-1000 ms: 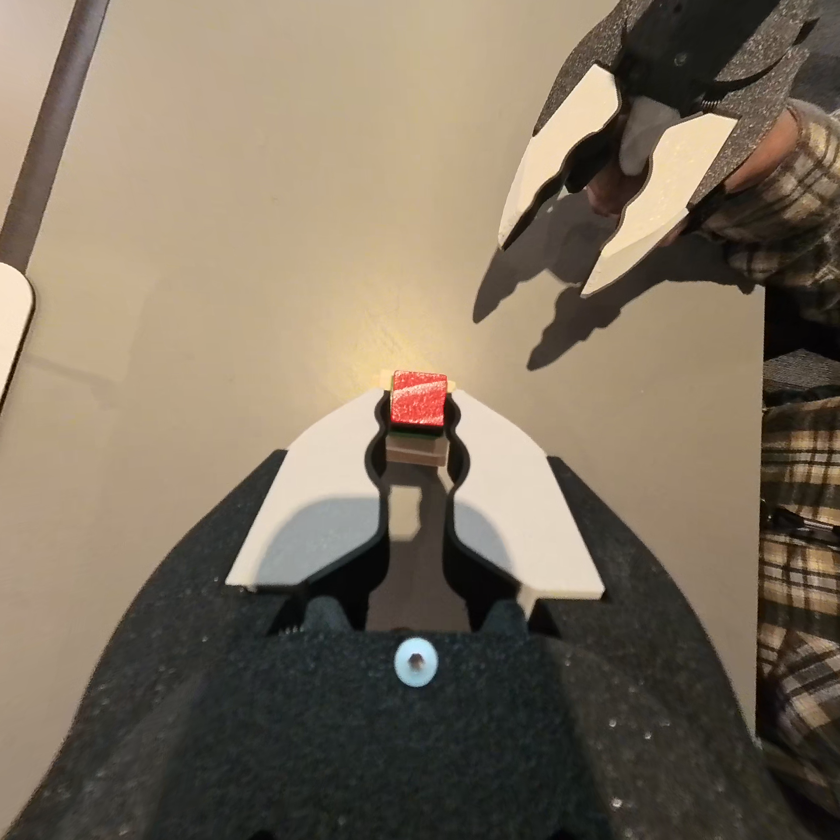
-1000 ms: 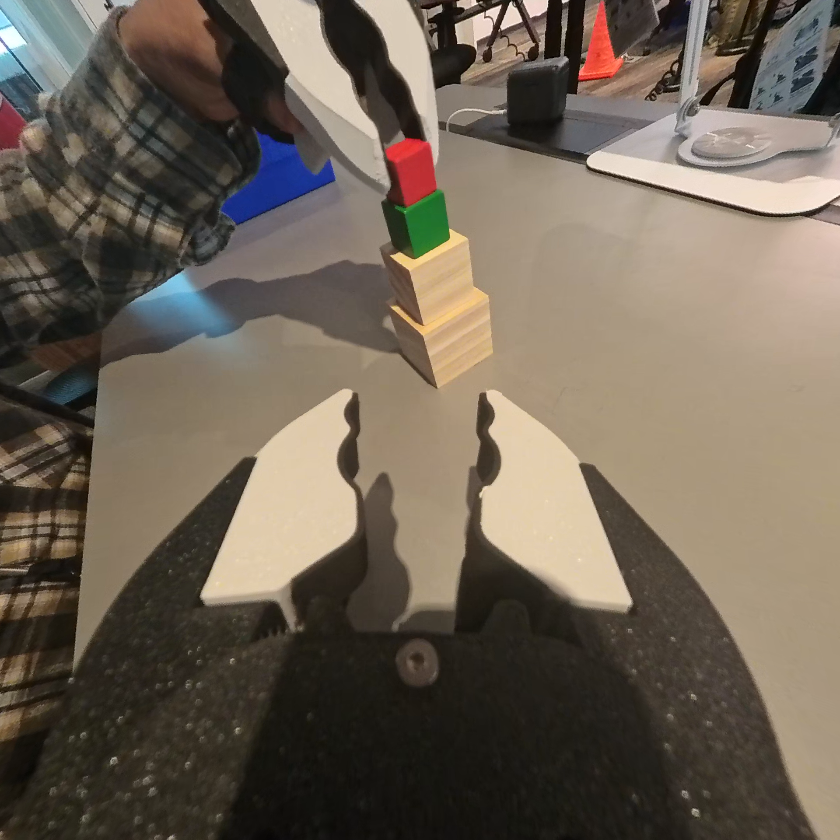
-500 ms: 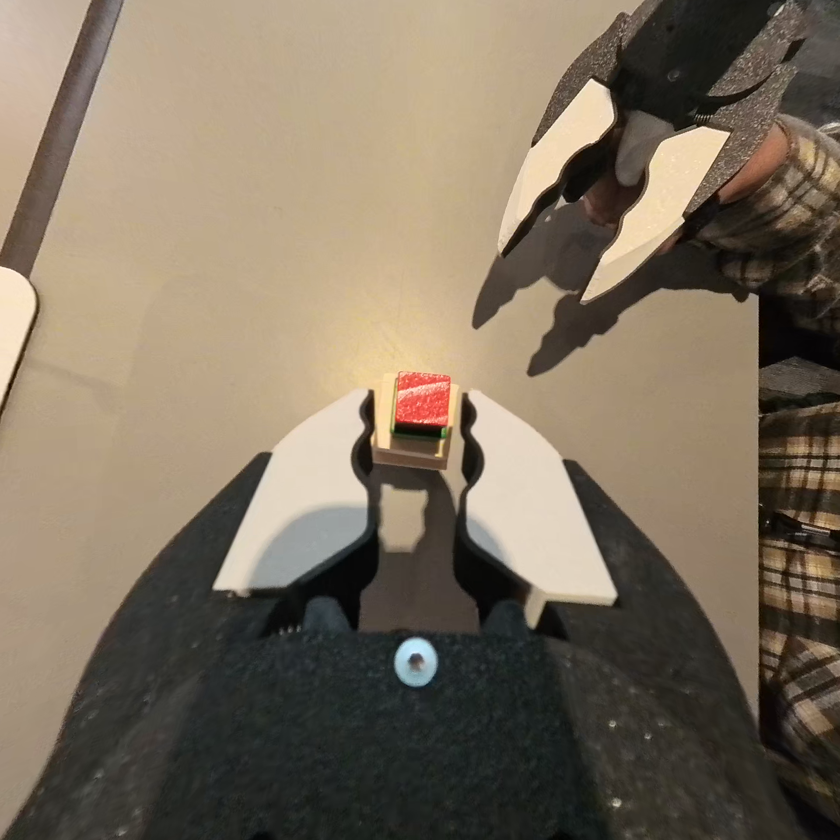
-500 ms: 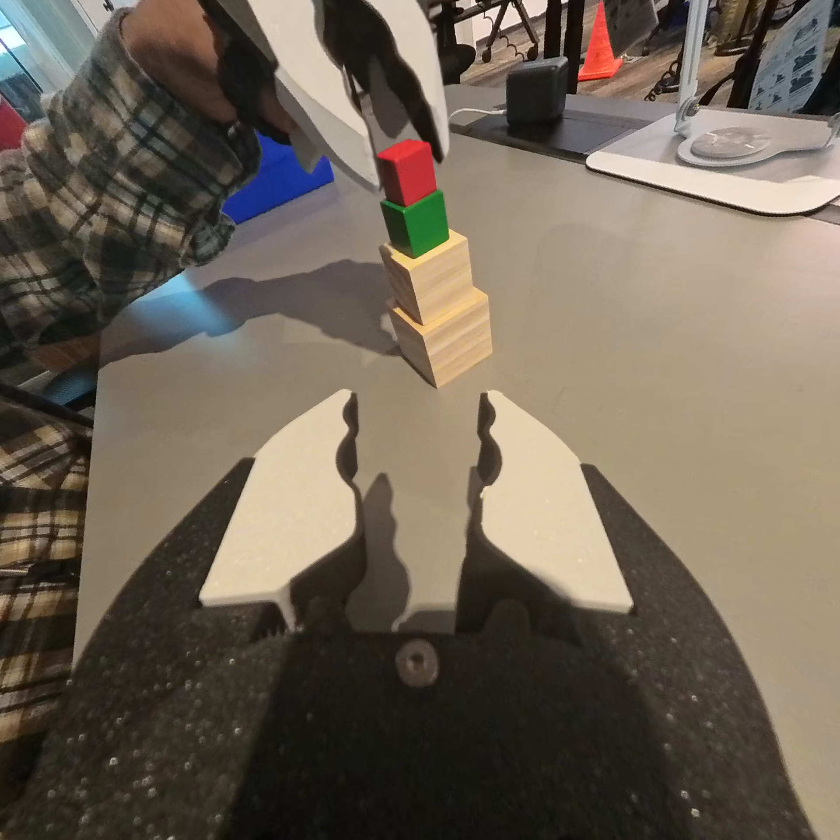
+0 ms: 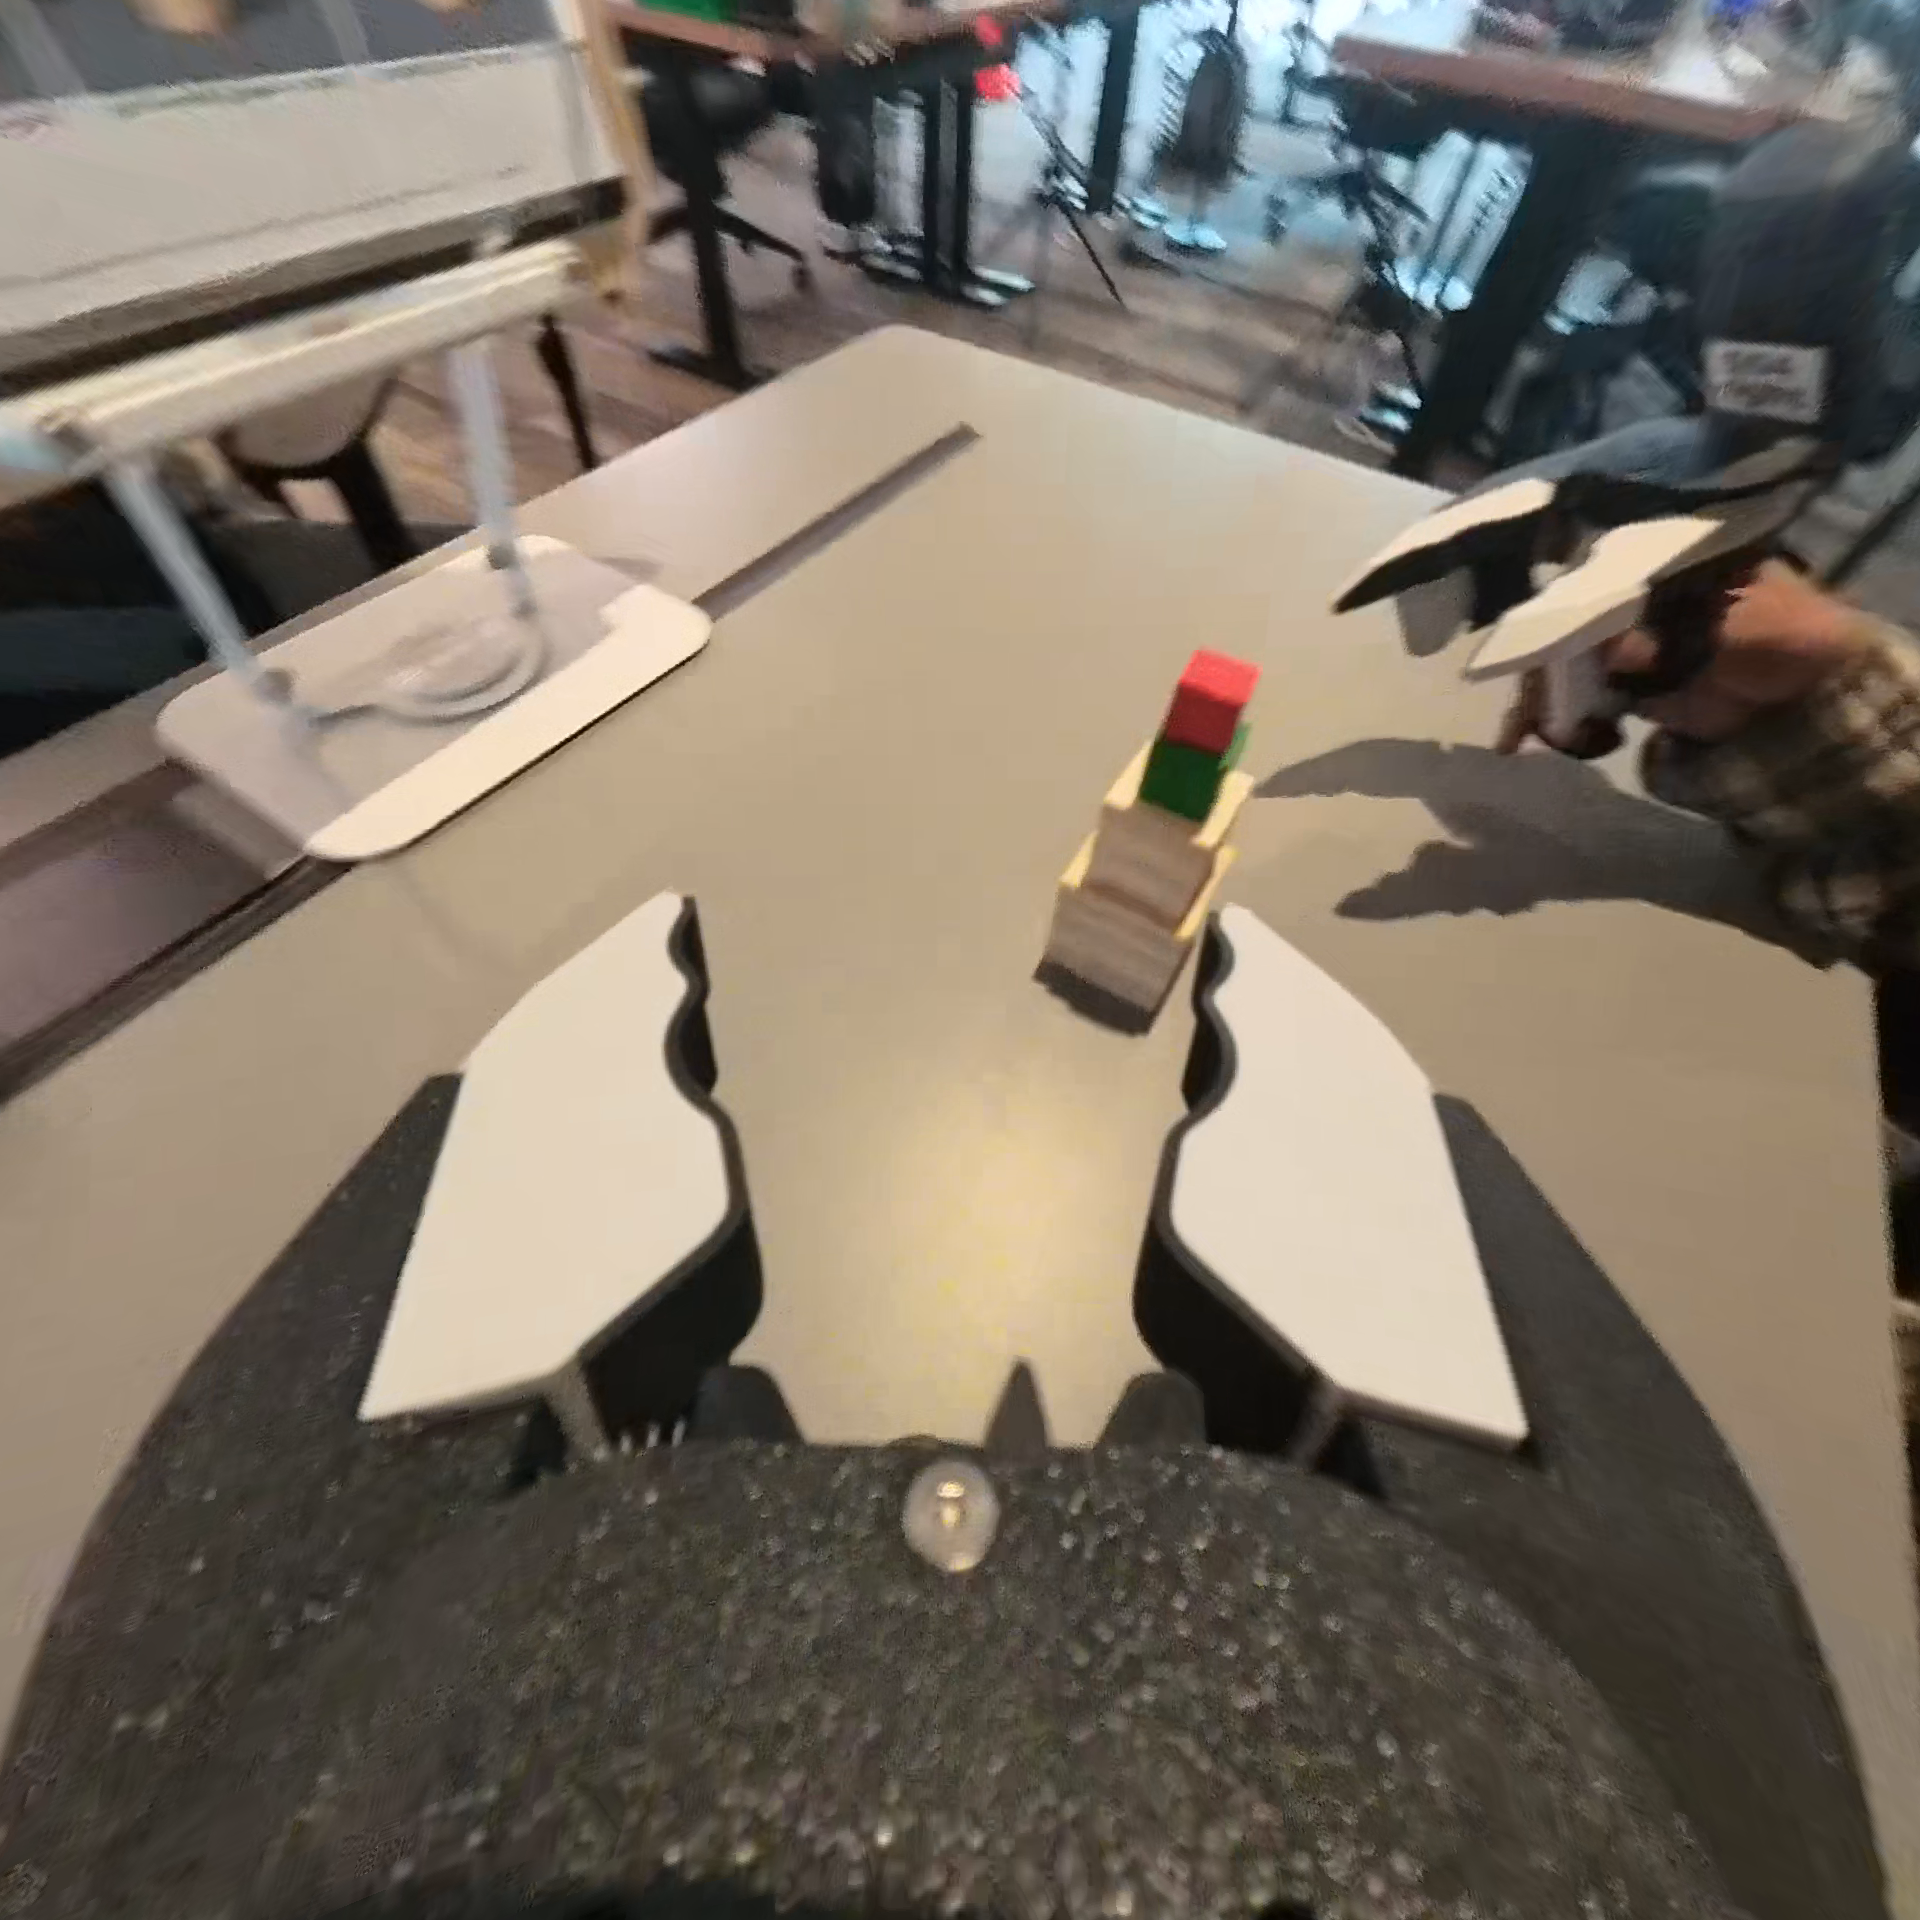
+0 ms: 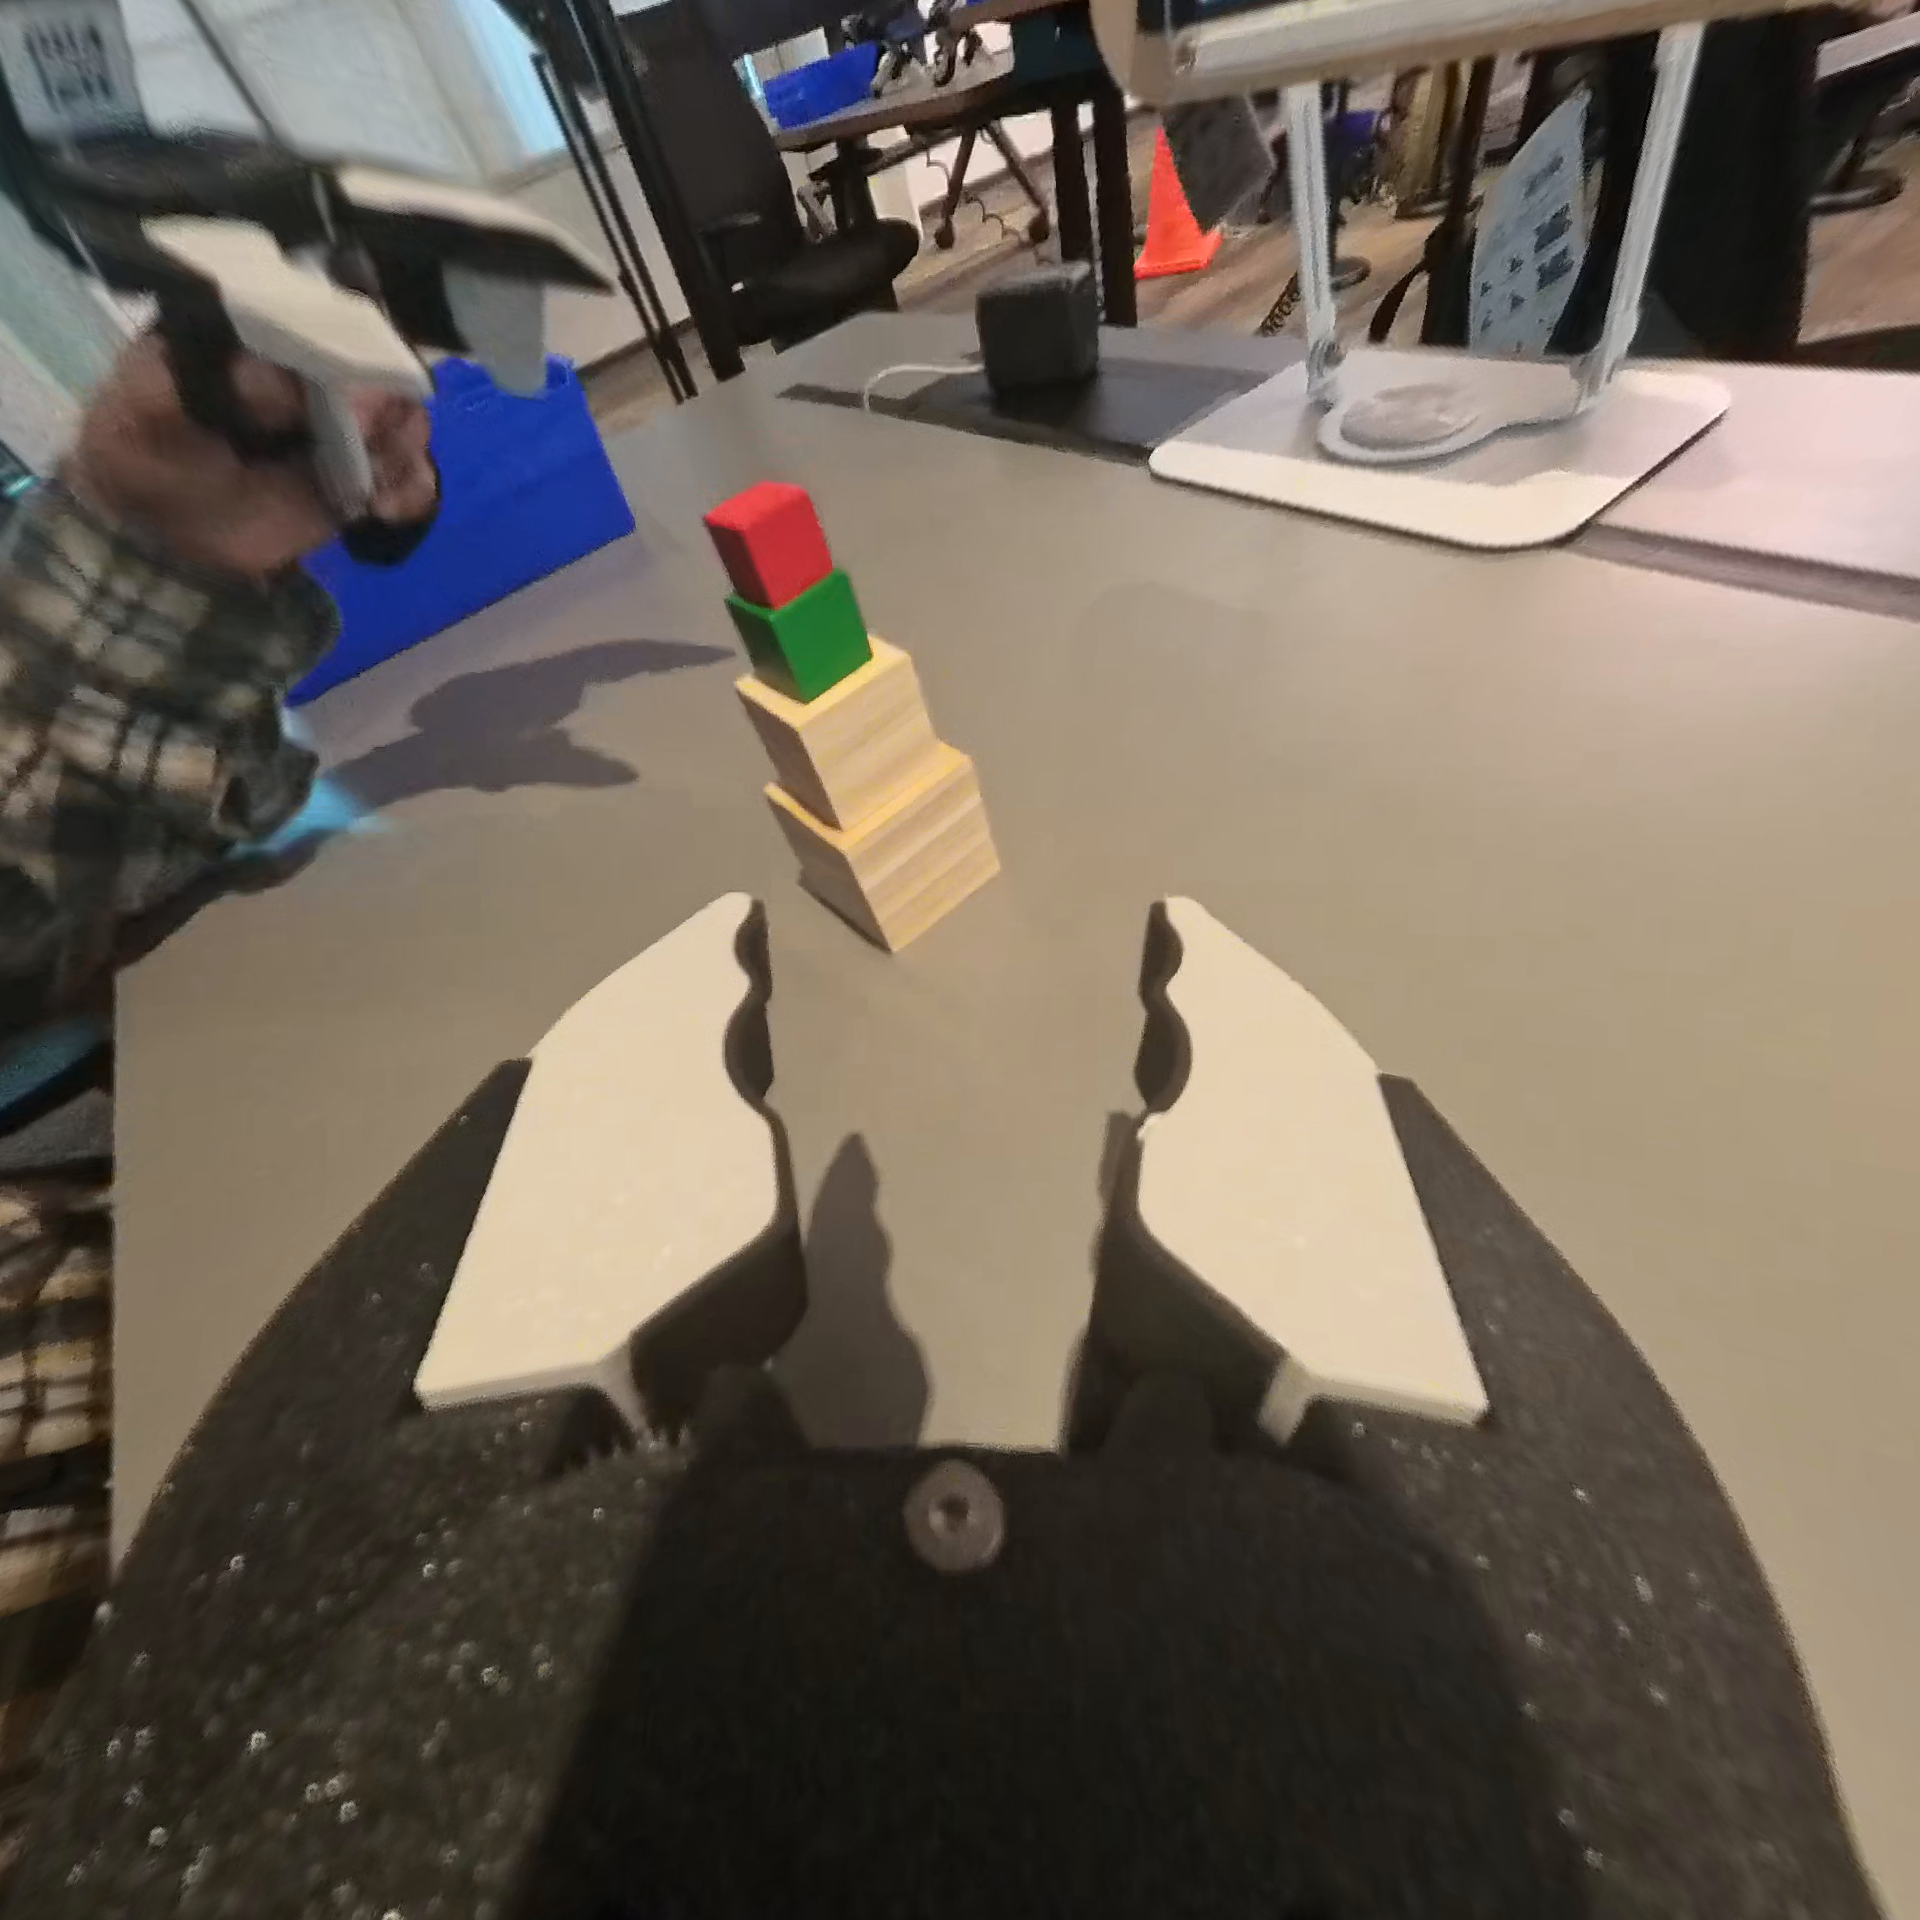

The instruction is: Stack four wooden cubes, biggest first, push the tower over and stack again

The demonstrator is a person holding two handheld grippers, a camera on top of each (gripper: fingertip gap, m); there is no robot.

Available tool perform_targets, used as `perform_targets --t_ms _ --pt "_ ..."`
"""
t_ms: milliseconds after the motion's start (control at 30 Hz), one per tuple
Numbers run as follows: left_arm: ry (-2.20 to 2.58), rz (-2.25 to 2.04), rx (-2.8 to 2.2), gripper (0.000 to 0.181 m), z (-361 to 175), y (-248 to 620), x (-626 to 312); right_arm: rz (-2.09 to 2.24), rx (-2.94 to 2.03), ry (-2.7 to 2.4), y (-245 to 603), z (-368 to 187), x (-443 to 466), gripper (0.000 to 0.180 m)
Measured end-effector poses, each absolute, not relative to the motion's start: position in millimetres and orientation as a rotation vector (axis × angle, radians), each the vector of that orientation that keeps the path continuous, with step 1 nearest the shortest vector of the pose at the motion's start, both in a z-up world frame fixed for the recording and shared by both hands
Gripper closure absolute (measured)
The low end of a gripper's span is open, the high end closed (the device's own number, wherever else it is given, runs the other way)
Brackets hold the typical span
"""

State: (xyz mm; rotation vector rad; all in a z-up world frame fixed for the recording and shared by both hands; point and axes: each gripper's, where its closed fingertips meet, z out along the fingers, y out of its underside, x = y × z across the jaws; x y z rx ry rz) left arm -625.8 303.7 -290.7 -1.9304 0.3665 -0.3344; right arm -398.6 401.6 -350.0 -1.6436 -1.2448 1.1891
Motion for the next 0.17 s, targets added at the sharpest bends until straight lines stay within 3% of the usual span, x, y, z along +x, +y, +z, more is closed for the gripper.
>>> perform_targets --t_ms 133,167 --pt "0.214 -0.28 -1.891 0.089 -320 285 -662 1.117 -1.695 -1.303 405 -333 -414 0.116" --pt "0.196 -0.261 -1.873 0.09 -322 282 -669 1.086 -1.718 -1.347 403 -331 -417 0.13"
